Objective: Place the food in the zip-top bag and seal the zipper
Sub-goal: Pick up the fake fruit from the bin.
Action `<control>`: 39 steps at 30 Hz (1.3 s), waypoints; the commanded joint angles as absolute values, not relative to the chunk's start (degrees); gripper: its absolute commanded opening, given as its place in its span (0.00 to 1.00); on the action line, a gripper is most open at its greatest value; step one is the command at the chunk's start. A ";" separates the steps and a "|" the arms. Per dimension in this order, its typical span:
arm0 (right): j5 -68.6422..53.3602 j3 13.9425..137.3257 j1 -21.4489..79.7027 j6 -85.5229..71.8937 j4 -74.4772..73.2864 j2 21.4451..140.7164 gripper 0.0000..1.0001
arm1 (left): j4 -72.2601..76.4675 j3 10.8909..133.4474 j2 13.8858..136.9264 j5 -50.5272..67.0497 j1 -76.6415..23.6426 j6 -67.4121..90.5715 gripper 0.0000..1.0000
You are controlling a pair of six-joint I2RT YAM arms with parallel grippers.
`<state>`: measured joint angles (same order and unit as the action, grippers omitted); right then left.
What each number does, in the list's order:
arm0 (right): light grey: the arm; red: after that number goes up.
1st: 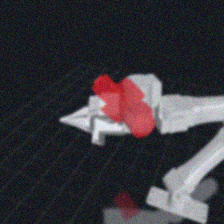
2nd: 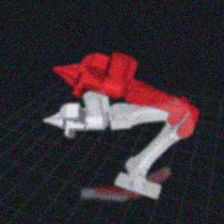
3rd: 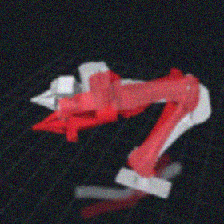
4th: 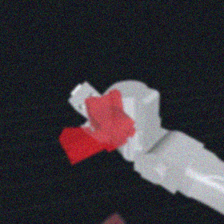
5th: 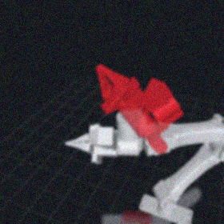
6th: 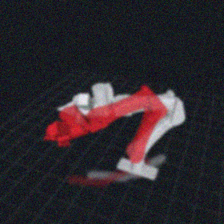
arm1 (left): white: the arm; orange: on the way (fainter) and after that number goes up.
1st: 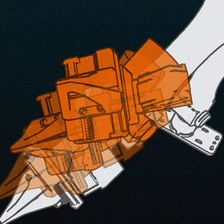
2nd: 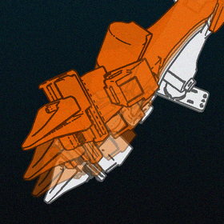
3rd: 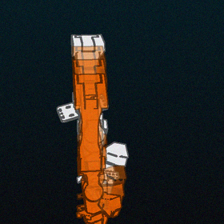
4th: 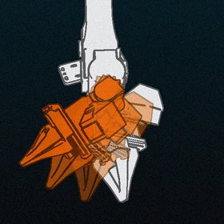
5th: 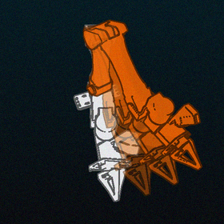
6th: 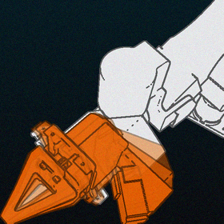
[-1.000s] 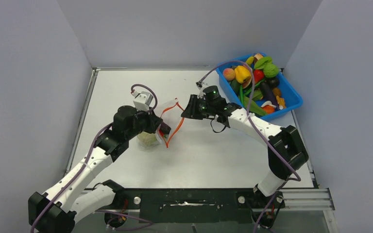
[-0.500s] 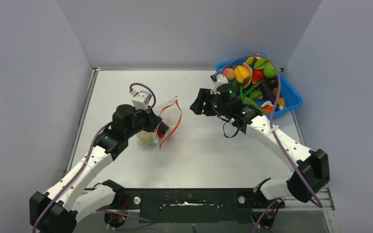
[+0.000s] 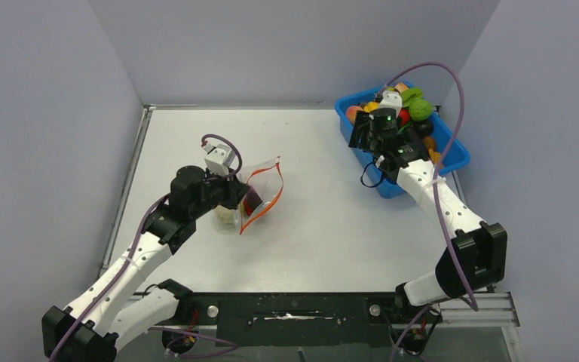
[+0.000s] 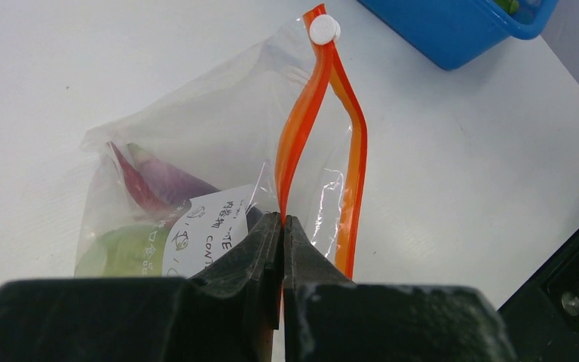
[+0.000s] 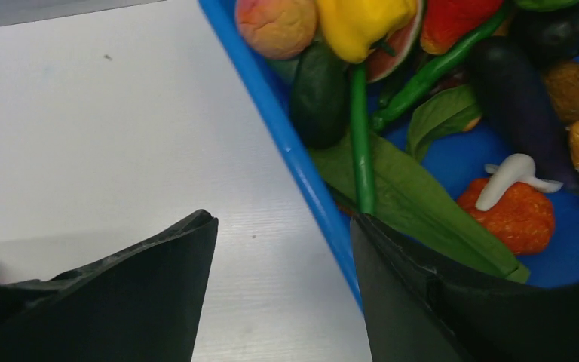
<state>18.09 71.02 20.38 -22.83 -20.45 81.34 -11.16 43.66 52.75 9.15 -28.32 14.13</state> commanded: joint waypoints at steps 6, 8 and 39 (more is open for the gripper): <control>17.85 81.69 13.42 -18.02 -12.22 93.65 0.75 | -7.30 43.02 51.40 11.61 -27.86 13.74 0.00; 15.84 84.00 12.17 -17.66 -11.69 96.47 0.78 | -7.22 42.90 51.18 11.71 -27.86 13.71 0.00; 0.54 107.67 7.25 -17.76 -8.32 123.93 0.86 | -6.00 41.83 49.47 12.84 -26.72 13.89 0.00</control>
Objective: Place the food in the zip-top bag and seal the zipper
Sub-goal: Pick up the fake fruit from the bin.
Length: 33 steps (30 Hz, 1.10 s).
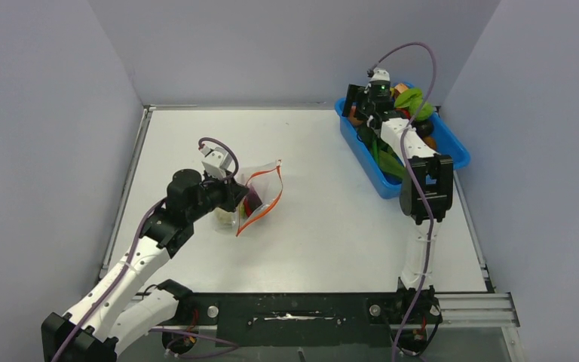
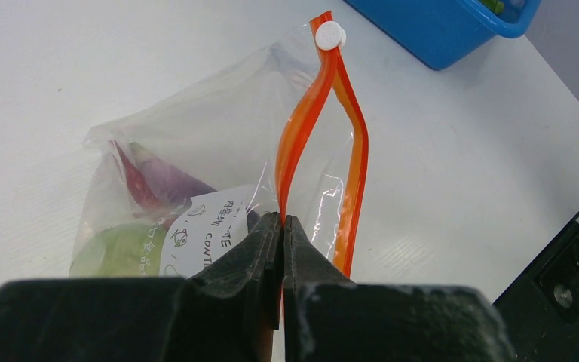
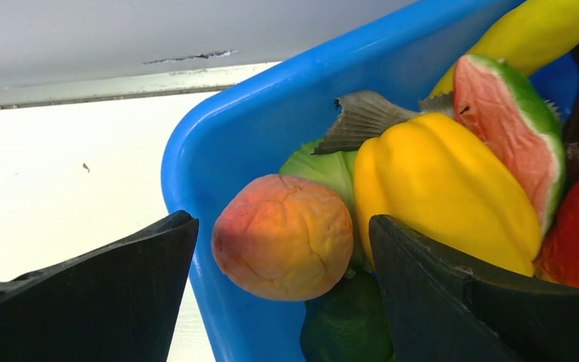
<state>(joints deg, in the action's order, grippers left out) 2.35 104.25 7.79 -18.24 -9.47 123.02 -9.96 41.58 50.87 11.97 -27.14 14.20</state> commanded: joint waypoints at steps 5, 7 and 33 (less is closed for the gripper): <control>0.46 108.19 6.82 -17.95 -9.51 124.73 0.79 | -5.98 41.89 49.62 13.01 -26.64 13.92 0.00; 0.65 108.11 6.53 -18.06 -10.03 124.50 0.75 | -5.98 41.89 49.52 12.94 -26.63 13.89 0.00; 1.48 86.88 5.70 -19.25 -8.59 105.59 0.52 | -5.45 41.00 48.20 11.45 -26.03 13.18 0.00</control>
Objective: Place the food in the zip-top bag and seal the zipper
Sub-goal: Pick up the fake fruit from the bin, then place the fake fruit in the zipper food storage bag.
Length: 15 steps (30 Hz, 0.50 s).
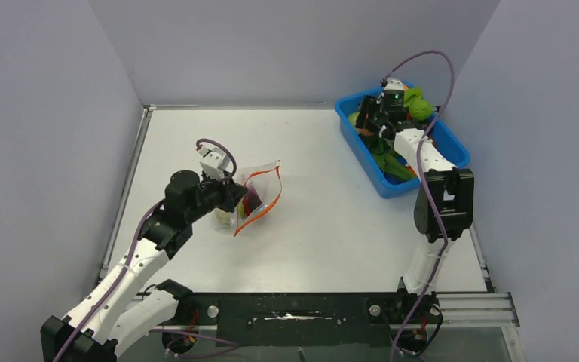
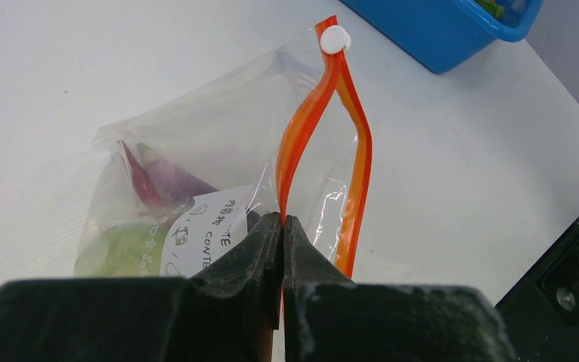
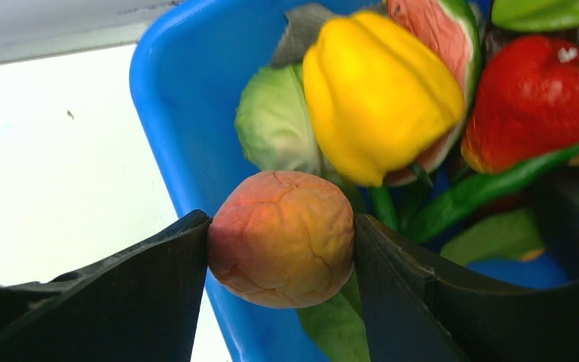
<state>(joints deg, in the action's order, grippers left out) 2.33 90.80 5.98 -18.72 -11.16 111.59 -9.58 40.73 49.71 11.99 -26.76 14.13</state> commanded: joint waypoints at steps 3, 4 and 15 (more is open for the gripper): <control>0.54 83.68 5.71 -19.21 -9.42 102.53 0.52 | -5.36 40.79 47.59 11.03 -25.93 13.10 0.00; 0.54 82.75 5.71 -19.17 -9.89 101.46 0.52 | -5.36 40.71 47.48 11.00 -25.93 13.10 0.00; -0.71 74.55 6.54 -19.96 -13.27 90.57 0.53 | -5.33 40.20 47.19 10.97 -25.86 13.24 0.00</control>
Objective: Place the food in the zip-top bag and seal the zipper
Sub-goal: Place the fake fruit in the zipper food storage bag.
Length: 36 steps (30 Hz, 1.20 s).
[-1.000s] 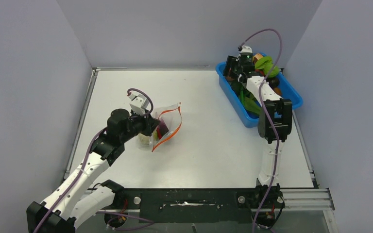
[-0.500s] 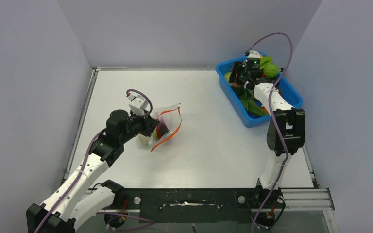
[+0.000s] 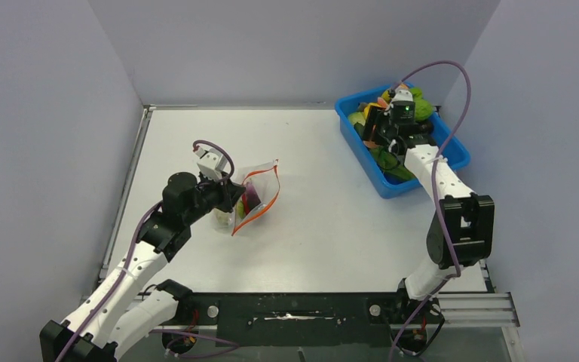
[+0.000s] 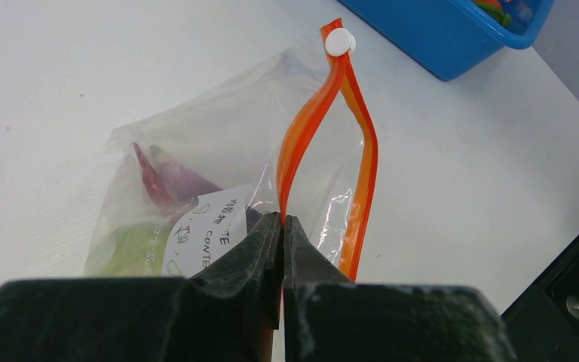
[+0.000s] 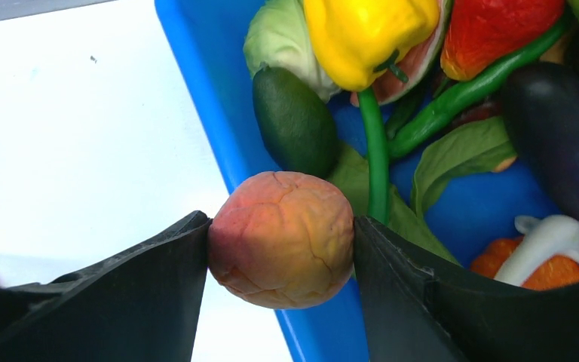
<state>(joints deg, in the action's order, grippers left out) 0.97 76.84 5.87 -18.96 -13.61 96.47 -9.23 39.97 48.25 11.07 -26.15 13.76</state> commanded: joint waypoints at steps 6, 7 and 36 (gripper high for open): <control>-1.27 69.39 10.62 -20.15 -12.88 83.48 0.54 | -3.55 40.00 47.31 13.87 -25.75 15.96 0.00; -1.33 68.74 11.56 -19.80 -12.46 82.46 0.54 | -3.30 39.95 47.38 14.12 -25.75 16.59 0.00; -10.84 53.09 40.36 -22.73 9.07 66.32 0.56 | -9.62 48.32 53.89 16.38 -25.53 27.65 0.00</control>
<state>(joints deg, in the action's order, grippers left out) -11.84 53.41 37.08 -22.48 0.16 67.02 -10.59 44.77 54.19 15.73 -25.78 26.33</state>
